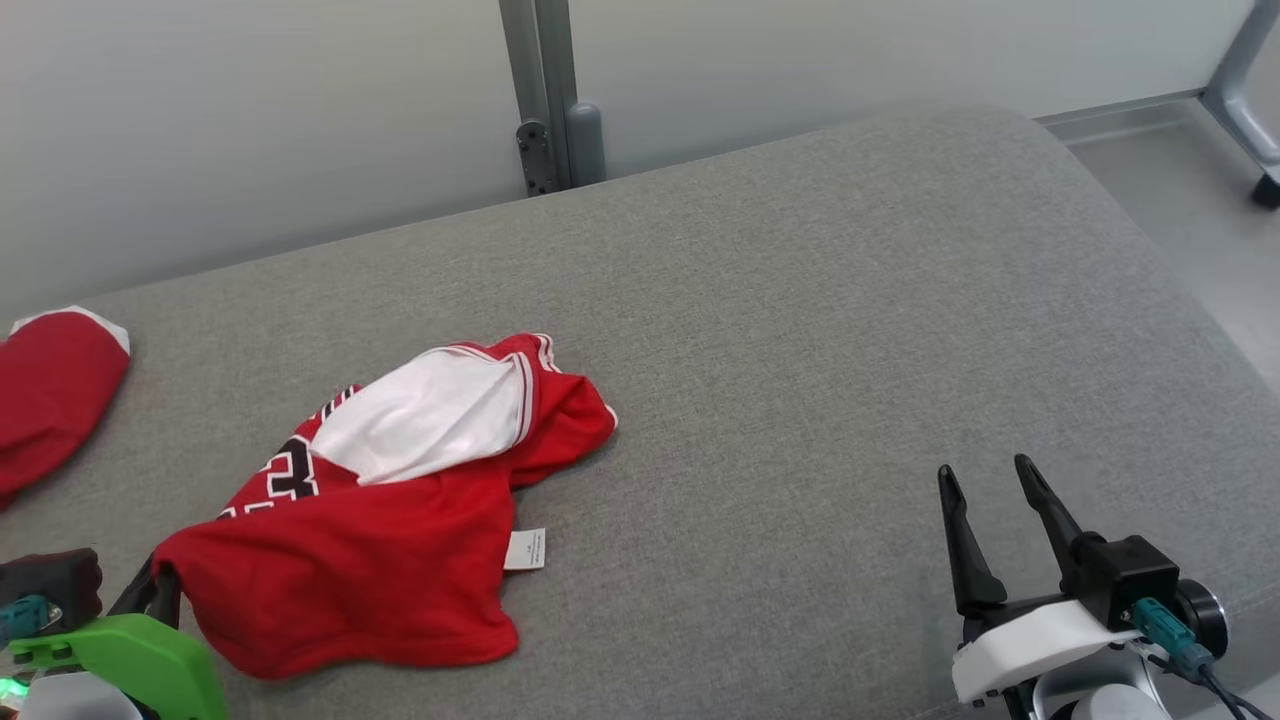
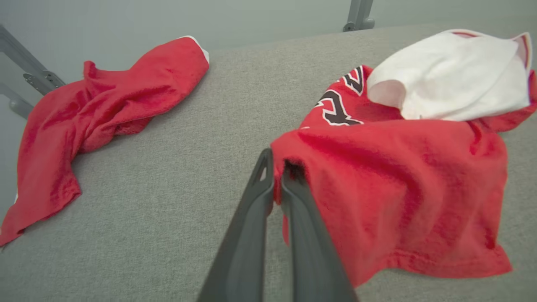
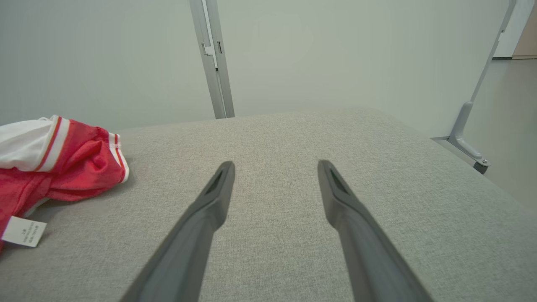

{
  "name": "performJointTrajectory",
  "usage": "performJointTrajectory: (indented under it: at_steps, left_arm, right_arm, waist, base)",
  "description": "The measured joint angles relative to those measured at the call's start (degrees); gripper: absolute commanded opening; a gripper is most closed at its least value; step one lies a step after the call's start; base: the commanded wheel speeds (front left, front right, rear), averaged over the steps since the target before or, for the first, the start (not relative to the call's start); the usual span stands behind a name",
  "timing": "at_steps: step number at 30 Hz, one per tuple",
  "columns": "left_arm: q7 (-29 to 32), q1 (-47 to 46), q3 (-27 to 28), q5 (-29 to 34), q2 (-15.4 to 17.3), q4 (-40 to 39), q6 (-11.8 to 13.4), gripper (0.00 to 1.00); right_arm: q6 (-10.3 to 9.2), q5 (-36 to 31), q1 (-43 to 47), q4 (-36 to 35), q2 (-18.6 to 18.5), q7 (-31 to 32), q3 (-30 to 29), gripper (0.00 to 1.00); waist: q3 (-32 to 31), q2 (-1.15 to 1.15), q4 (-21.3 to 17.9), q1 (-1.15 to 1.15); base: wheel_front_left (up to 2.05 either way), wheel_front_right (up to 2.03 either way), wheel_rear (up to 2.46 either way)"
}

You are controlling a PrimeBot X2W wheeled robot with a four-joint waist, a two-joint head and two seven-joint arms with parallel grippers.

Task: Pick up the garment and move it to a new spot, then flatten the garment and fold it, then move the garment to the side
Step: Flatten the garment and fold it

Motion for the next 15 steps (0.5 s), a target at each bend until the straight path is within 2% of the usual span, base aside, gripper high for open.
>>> performJointTrajectory:
  at_steps: [4,5,6,7,11,15]
  left_arm:
    - [-4.4,-3.7,-1.1,0.9,-1.0,10.0,-0.9,0.00]
    - [-5.7,-4.5,-1.5,1.3,-1.4,12.6,-1.1,0.20]
    - [-7.1,-5.0,-1.4,1.4,-2.0,14.5,-1.1,0.49]
    - [-8.2,-5.3,-1.2,1.4,-2.5,16.2,-1.0,1.00]
    - [-9.7,-4.9,0.1,0.2,-3.0,18.2,-0.5,1.00]
    - [-8.7,-1.9,2.8,-1.0,-1.7,13.6,1.2,1.00]
  right_arm:
    - [0.00,-0.1,-0.2,0.5,0.0,0.0,0.4,1.00]
    - [0.00,-0.1,-0.4,0.6,-0.1,0.0,0.5,1.00]
    - [0.00,-0.1,-0.4,0.7,-0.1,0.0,0.7,1.00]
    - [0.00,-0.1,-0.5,0.7,-0.1,0.0,0.8,1.00]
    - [0.00,-0.1,-0.4,0.5,-0.1,0.0,0.5,1.00]
    - [0.00,-0.1,0.8,0.4,-0.3,0.0,-0.7,1.00]
  waist:
    - [0.1,0.00,0.6,0.00]
    - [0.1,0.00,0.6,0.00]
    - [0.1,0.00,0.5,0.00]
    - [0.1,0.00,0.4,0.00]
    - [0.1,0.00,-0.1,0.00]
    - [0.2,0.00,0.1,0.00]
  base:
    - [0.00,0.00,0.00]
    - [0.00,0.00,0.00]
    - [0.00,0.00,0.00]
    - [0.00,0.00,0.00]
    - [0.00,0.00,0.00]
    - [0.00,0.00,0.00]
